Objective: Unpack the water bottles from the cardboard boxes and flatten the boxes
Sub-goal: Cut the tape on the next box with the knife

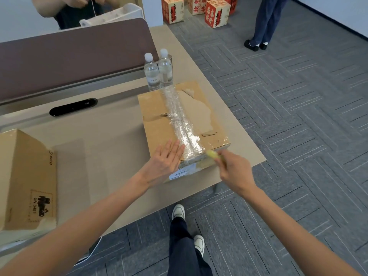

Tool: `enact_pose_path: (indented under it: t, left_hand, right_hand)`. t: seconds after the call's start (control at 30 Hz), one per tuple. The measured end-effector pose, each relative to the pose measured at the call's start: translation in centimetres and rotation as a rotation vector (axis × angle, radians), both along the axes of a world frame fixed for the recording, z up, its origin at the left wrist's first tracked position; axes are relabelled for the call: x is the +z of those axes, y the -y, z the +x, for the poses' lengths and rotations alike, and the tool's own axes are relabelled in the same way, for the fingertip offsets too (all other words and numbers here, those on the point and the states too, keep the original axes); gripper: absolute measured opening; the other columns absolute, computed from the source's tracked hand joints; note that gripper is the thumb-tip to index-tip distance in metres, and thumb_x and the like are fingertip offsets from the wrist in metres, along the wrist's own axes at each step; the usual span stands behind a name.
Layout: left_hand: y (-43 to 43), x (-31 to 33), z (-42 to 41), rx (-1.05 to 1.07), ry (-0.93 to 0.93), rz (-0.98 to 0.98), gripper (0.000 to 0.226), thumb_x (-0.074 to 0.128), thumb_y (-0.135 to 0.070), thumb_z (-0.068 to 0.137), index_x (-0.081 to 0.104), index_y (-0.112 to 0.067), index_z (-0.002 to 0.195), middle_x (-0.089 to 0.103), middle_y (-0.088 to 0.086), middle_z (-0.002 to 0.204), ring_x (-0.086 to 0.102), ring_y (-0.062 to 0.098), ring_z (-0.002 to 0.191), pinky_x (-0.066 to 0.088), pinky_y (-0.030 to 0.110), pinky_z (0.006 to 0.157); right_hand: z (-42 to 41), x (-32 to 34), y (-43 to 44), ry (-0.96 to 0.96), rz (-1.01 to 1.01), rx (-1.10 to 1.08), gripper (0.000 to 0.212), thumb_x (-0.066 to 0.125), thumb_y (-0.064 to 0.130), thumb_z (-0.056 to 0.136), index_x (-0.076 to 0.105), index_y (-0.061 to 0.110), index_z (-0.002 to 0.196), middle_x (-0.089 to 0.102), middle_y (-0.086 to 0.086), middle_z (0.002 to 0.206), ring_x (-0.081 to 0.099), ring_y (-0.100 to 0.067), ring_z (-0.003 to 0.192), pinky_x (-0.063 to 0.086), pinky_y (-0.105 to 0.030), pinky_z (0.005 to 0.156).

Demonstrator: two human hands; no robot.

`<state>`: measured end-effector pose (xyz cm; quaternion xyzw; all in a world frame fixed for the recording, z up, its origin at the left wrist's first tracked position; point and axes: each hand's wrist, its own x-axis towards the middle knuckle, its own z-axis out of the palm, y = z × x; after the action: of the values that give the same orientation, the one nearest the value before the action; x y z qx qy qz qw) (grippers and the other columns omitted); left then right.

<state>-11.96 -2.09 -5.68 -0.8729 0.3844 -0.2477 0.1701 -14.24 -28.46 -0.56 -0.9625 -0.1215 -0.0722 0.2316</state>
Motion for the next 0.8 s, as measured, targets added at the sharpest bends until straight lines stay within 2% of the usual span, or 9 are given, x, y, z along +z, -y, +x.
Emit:
enact_pose_path:
  t: [0.07,0.13,0.27,0.4,0.47,0.53,0.6,0.7,0.8]
  left_hand:
    - [0.0,0.0,-0.1,0.002,0.026,0.019,0.054,0.011,-0.023,0.108,0.047,0.001,0.141,0.057,0.022,0.136,0.06,0.039,0.12,0.058,0.047,0.082]
    - [0.2,0.2,-0.4,0.019,0.024,0.01,0.053,0.012,-0.022,0.108,0.047,0.001,0.141,0.056,0.022,0.137,0.059,0.039,0.121,0.058,0.047,0.083]
    - [-0.2,1.3,-0.9,0.022,-0.022,-0.058,0.055,0.009,-0.021,0.109,0.047,0.001,0.141,0.052,0.022,0.141,0.055,0.038,0.126,0.054,0.047,0.094]
    - [-0.4,2.5,-0.1,-0.018,0.017,-0.148,0.035,0.053,-0.025,0.099,0.066,-0.005,0.124,0.066,0.011,0.127,0.064,0.024,0.115,0.048,0.035,0.1]
    - [0.2,2.8,0.1,0.028,-0.037,-0.282,0.031,0.049,-0.024,0.1,0.071,-0.006,0.114,0.071,0.008,0.116,0.068,0.02,0.106,0.054,0.032,0.093]
    - [0.7,3.1,0.3,0.107,-0.107,-0.425,0.031,0.044,-0.024,0.102,0.071,-0.009,0.102,0.073,0.005,0.103,0.069,0.019,0.092,0.059,0.031,0.07]
    - [1.1,3.7,0.8,0.182,-0.129,-0.505,0.03,0.042,-0.022,0.102,0.068,-0.01,0.091,0.069,0.003,0.088,0.065,0.017,0.077,0.049,0.023,0.049]
    - [1.4,4.6,2.3,0.311,-0.138,-0.573,0.032,0.039,-0.023,0.1,0.062,-0.012,0.08,0.061,0.001,0.076,0.056,0.013,0.064,0.026,0.017,0.046]
    - [1.1,5.0,4.3,0.397,-0.195,-0.67,0.032,0.038,-0.026,0.099,0.058,-0.013,0.077,0.057,0.0,0.073,0.052,0.013,0.061,0.025,0.019,0.047]
  right_hand:
    - [1.3,1.1,1.4,-0.019,0.017,-0.062,0.013,0.06,0.021,0.095,0.063,0.009,0.099,0.054,0.007,0.061,0.048,-0.017,0.048,0.026,-0.024,0.045]
    - [1.9,2.0,2.0,-0.018,-0.07,-0.017,0.014,0.062,0.023,0.093,0.063,0.01,0.099,0.057,0.003,0.063,0.052,-0.022,0.053,0.027,-0.027,0.047]
    - [1.1,2.3,0.6,0.009,-0.085,0.025,0.013,0.062,0.025,0.091,0.062,0.012,0.094,0.059,0.002,0.062,0.049,-0.02,0.051,0.028,-0.024,0.045]
    - [1.5,1.8,-0.7,-0.044,-0.062,-0.016,0.015,0.055,0.029,0.095,0.06,0.014,0.098,0.063,0.0,0.069,0.057,-0.024,0.061,0.039,-0.032,0.052]
    - [2.2,1.9,-1.2,-0.051,-0.057,-0.021,0.017,0.053,0.03,0.097,0.059,0.015,0.099,0.063,0.001,0.071,0.057,-0.023,0.062,0.038,-0.031,0.053]
    - [3.0,2.0,-1.7,-0.063,-0.055,-0.018,0.018,0.052,0.031,0.097,0.058,0.015,0.102,0.065,0.0,0.075,0.06,-0.025,0.066,0.041,-0.033,0.055]
    - [4.1,2.1,-2.2,-0.08,-0.041,-0.022,0.019,0.051,0.031,0.097,0.058,0.015,0.104,0.065,0.0,0.079,0.061,-0.026,0.071,0.042,-0.034,0.059]
    - [6.3,2.3,-3.6,-0.109,-0.024,-0.016,0.019,0.049,0.032,0.099,0.057,0.015,0.105,0.063,0.002,0.08,0.059,-0.024,0.073,0.039,-0.032,0.061]
    - [9.0,2.2,-5.4,-0.126,-0.012,-0.009,0.02,0.048,0.032,0.099,0.057,0.016,0.106,0.067,-0.001,0.085,0.057,-0.024,0.075,0.037,-0.032,0.062]
